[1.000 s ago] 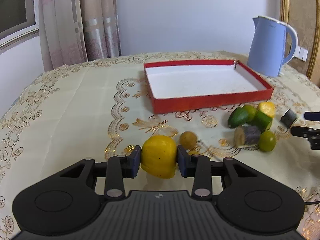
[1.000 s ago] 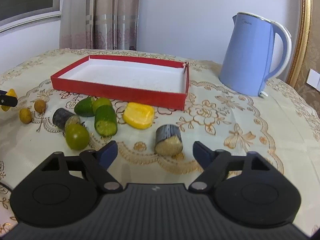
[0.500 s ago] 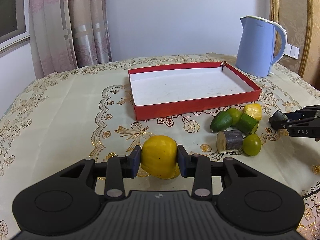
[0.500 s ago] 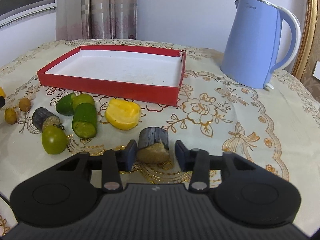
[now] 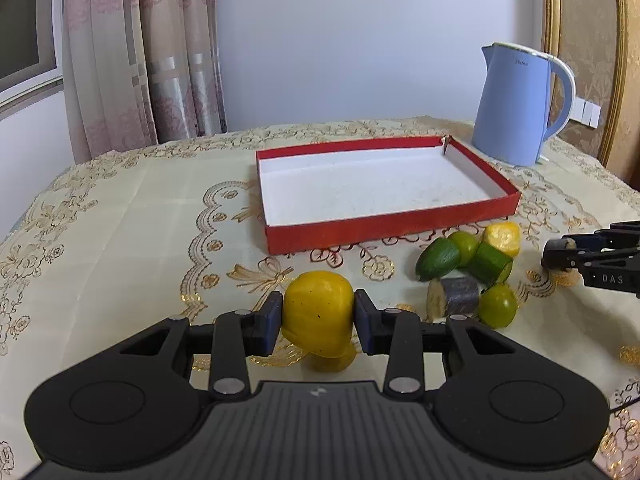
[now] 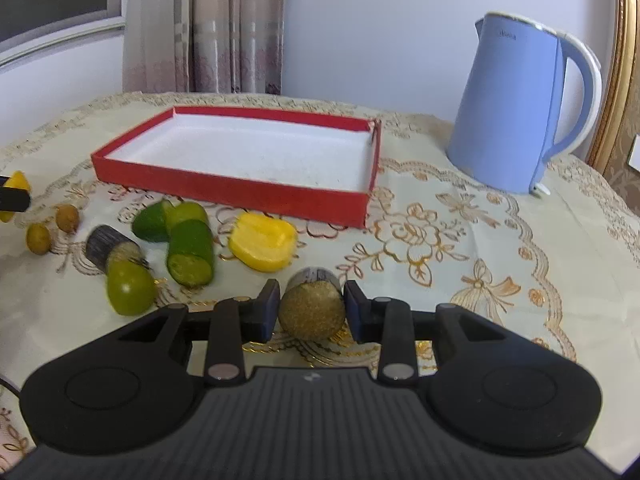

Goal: Organize fruits
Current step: 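Carry the mango chunk with the left gripper over the red tray, then open the left gripper to drop the mango chunk into the tray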

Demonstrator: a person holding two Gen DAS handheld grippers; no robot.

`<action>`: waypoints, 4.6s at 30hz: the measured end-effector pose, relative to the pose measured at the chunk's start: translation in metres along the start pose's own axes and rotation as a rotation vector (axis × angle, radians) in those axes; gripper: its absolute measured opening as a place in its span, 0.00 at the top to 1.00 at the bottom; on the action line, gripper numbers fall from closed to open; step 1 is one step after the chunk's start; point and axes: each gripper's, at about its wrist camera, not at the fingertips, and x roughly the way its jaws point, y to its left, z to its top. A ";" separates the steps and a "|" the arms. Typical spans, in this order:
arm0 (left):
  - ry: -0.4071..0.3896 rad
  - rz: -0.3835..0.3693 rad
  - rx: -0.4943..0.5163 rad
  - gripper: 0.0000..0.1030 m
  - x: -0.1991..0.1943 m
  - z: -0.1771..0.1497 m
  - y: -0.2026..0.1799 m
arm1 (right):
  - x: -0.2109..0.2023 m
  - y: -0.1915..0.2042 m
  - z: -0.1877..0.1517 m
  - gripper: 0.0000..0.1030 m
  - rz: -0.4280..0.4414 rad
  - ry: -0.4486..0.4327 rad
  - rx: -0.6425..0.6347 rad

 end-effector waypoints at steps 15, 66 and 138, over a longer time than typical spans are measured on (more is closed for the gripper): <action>-0.033 -0.016 0.012 0.65 0.004 0.018 -0.015 | -0.018 0.003 0.007 0.68 0.015 -0.066 -0.008; -0.072 -0.006 0.054 0.65 0.049 0.069 -0.033 | 0.002 -0.007 -0.007 0.71 0.039 0.037 0.027; -0.040 0.280 -0.027 0.26 0.134 0.099 -0.034 | -0.010 0.007 0.035 0.70 0.063 -0.077 -0.058</action>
